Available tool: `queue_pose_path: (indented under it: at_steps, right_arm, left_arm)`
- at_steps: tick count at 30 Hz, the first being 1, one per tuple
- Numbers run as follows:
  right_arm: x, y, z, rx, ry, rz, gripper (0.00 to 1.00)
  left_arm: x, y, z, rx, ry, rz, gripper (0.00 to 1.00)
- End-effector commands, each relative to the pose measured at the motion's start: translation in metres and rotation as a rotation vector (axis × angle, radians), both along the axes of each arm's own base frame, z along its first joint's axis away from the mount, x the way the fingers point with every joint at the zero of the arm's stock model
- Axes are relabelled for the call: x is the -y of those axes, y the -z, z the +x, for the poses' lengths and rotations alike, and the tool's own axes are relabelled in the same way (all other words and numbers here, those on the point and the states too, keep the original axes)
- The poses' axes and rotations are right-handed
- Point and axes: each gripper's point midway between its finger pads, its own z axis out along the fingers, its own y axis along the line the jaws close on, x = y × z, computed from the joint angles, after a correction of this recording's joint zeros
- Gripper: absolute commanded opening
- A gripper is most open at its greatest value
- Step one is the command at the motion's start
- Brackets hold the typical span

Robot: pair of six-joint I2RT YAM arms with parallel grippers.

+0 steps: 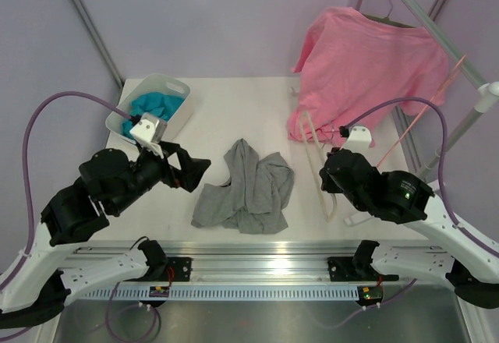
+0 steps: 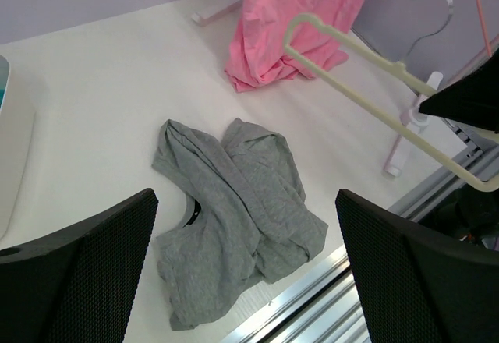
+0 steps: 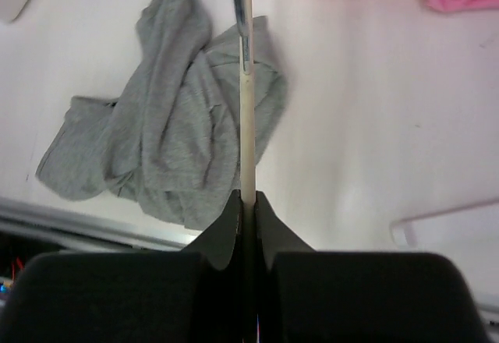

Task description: Remove the t-shirt from the hanger

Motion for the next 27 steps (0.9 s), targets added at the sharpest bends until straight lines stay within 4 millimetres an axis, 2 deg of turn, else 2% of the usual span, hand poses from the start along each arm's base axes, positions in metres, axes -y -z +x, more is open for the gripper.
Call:
queue_pose_path:
  at_steps: [1, 2, 4, 5, 6, 7, 8, 9, 11, 17, 21, 24, 25, 27]
  right_arm:
    - [0.045, -0.028, 0.020, 0.108, 0.362, 0.049, 0.00]
    - [0.048, -0.034, 0.023, 0.115, 0.439, 0.102, 0.00]
    - [0.058, -0.042, 0.025, 0.116, 0.534, 0.074, 0.00]
    - [0.062, -0.051, 0.030, 0.147, 0.637, 0.150, 0.00]
    - [0.061, -0.064, 0.033, 0.156, 0.659, 0.175, 0.00]
    - [0.058, -0.061, 0.038, 0.156, 0.697, 0.137, 0.00]
    - [0.056, -0.066, 0.041, 0.165, 0.714, 0.141, 0.00]
    - [0.054, -0.081, 0.045, 0.180, 0.735, 0.173, 0.00]
    - [0.048, -0.085, 0.056, 0.220, 0.772, 0.122, 0.00]
    - [0.042, -0.102, 0.072, 0.301, 0.864, 0.245, 0.00]
    - [0.039, -0.116, 0.086, 0.347, 0.860, 0.166, 0.00]
    - [0.047, -0.115, 0.099, 0.372, 0.870, 0.028, 0.00]
    - [0.060, -0.115, 0.103, 0.376, 0.890, -0.033, 0.00]
    - [0.068, -0.110, 0.108, 0.365, 0.910, -0.090, 0.00]
  left_arm:
    - [0.002, 0.019, 0.015, -0.024, -0.077, -0.001, 0.99]
    - [0.006, 0.026, 0.016, -0.038, -0.067, 0.015, 0.99]
    - [0.010, 0.038, 0.016, -0.062, -0.055, 0.051, 0.99]
    - [0.012, 0.046, 0.016, -0.074, -0.049, 0.067, 0.99]
    - [0.011, 0.048, 0.015, -0.076, -0.049, 0.069, 0.99]
    - [0.010, 0.052, 0.015, -0.081, -0.052, 0.077, 0.99]
    - [0.008, 0.054, 0.016, -0.079, -0.059, 0.081, 0.99]
    - [0.007, 0.053, 0.016, -0.073, -0.064, 0.082, 0.99]
    - [0.007, 0.053, 0.016, -0.063, -0.059, 0.085, 0.99]
    - [0.009, 0.059, 0.019, -0.061, -0.051, 0.121, 0.99]
    - [0.009, 0.064, 0.020, -0.062, -0.049, 0.143, 0.99]
    - [0.013, 0.068, 0.018, -0.074, -0.030, 0.147, 0.99]
    - [0.014, 0.069, 0.017, -0.075, -0.023, 0.148, 0.99]
    - [0.015, 0.072, 0.016, -0.081, -0.014, 0.151, 0.99]
